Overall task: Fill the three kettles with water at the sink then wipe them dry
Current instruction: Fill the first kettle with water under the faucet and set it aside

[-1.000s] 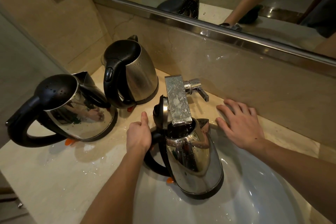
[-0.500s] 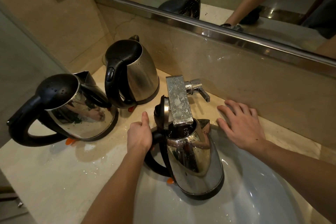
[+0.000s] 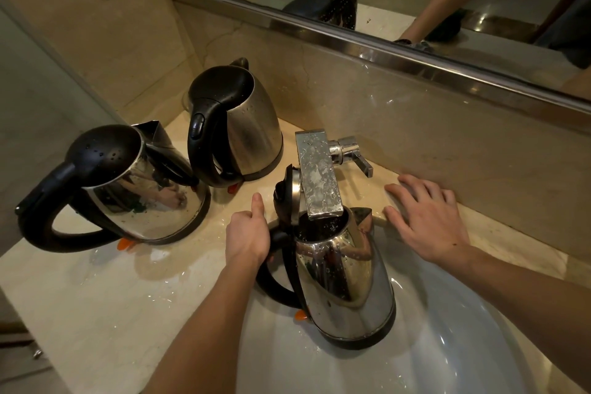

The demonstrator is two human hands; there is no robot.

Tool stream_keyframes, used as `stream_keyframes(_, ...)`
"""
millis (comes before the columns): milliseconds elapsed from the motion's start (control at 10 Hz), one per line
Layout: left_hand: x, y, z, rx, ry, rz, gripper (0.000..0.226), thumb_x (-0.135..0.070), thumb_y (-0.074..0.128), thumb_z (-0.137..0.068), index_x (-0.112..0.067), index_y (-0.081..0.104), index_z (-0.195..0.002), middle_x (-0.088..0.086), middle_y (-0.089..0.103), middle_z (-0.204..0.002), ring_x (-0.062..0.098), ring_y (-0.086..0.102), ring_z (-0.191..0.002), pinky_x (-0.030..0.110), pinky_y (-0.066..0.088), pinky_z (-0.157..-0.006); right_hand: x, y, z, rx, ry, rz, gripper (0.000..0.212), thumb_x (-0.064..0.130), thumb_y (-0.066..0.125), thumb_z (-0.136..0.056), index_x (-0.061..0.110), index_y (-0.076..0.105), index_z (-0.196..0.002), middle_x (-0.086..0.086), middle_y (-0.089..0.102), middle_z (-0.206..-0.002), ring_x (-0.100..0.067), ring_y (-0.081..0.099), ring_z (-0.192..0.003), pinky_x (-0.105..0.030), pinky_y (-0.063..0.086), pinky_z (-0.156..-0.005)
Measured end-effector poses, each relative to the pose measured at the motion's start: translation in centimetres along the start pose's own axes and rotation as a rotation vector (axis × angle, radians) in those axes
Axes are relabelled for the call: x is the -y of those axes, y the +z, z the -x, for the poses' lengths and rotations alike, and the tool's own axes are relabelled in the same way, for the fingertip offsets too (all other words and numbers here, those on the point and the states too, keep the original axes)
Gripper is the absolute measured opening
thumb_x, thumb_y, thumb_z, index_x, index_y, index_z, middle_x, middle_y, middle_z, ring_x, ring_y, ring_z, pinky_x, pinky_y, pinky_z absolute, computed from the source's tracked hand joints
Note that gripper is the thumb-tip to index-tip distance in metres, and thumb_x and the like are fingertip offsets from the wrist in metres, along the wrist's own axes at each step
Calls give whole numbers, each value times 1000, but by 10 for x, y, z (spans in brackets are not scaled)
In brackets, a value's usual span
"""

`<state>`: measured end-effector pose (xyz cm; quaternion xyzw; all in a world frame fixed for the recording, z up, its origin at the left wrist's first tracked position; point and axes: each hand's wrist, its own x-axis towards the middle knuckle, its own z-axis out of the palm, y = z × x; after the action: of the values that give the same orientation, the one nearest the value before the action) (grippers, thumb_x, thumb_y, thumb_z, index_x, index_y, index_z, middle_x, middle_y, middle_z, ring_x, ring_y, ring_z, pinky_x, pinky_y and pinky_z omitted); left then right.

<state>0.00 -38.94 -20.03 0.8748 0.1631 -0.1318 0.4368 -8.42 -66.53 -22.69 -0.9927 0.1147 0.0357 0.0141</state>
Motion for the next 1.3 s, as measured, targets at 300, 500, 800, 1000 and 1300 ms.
stream_keyframes(300, 2, 0, -2, 7, -18, 12, 57, -54, 28, -103, -12, 39, -65, 8, 46, -64, 23, 51, -63, 47, 53, -79, 0, 2, 0, -8, 1, -4, 56, 61, 15, -92, 37, 43, -135, 3, 40, -147, -22, 33, -130, -43, 30, -98)
stream_keyframes(500, 4, 1, -4, 7, -6, 5, 58, -54, 28, -103, -11, 40, -66, 10, 49, -68, 24, 52, -65, 44, 51, -77, 0, 0, 0, 1, 4, -7, 60, 62, 11, -91, 37, 41, -138, 4, 37, -150, -21, 31, -133, -43, 29, -102)
stream_keyframes(800, 5, 2, -5, 3, -1, -2, 59, -55, 27, -103, -11, 42, -66, 12, 52, -69, 25, 54, -67, 41, 49, -73, 0, 0, 0, 8, 2, -4, 60, 62, 11, -92, 37, 41, -137, 3, 38, -150, -21, 32, -133, -44, 31, -101)
stream_keyframes(1000, 5, 2, -5, 8, -9, 14, 60, -55, 27, -102, -11, 44, -67, 11, 53, -70, 26, 57, -68, 45, 52, -79, 0, 0, 0, 8, 0, -6, 59, 62, 12, -92, 37, 41, -137, 3, 38, -149, -22, 33, -133, -44, 31, -102)
stream_keyframes(1300, 7, 3, -7, 2, 9, 6, 59, -53, 27, -104, -10, 43, -66, 11, 52, -68, 23, 54, -66, 31, 40, -61, 0, 0, 0, 1, 1, -9, 57, 61, 14, -93, 37, 43, -136, 3, 40, -148, -22, 35, -132, -44, 31, -101)
